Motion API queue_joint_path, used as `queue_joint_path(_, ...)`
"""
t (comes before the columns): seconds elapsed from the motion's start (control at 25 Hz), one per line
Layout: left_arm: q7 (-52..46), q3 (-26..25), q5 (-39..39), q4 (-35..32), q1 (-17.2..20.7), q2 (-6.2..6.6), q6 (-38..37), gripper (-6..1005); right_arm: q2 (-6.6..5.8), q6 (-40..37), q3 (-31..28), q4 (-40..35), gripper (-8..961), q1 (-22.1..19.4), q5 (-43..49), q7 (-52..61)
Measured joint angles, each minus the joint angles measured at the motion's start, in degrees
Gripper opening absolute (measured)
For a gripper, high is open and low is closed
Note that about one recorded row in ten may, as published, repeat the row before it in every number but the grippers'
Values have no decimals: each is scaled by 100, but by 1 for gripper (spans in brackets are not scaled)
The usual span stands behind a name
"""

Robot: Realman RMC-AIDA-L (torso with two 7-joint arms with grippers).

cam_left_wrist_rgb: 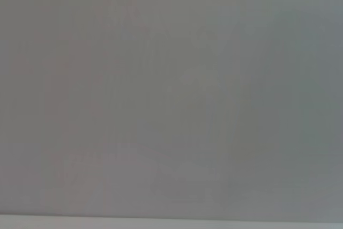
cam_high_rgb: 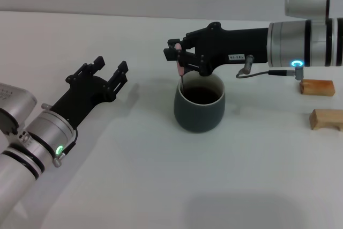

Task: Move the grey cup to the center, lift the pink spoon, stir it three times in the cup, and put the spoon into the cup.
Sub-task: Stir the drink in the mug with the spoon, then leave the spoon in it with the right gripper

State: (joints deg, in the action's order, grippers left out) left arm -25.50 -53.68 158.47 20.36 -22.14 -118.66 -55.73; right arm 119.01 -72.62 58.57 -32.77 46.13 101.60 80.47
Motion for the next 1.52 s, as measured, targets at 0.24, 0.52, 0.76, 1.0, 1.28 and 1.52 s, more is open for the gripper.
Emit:
queue_joint_path(0.24,-14,-10,0,-6,18,1,1,617,-27,-309,-43,-38,137,-113,-12,34)
queue_joint_path(0.52,-116,-11,0,-15,51,9,-2,618,-40,-325,-50,-217,137,-435,56,191)
queue_joint_path(0.76,-137,-5,0,-28,54,9,-4,618,-50,-321,-298,-632,137,-764,88,341)
queue_joint_path(1.0,-139,12,0,-34,28,0,1,617,-75,-187,-544,-651,137,-752,245,347)
queue_joint_path(1.28,-144,23,0,-34,56,-1,-9,617,-87,185,-560,-600,136,-571,226,336)
queue_joint_path(1.52,-148,34,0,-32,74,-8,-30,617,-72,387,-490,-448,135,-316,246,293)
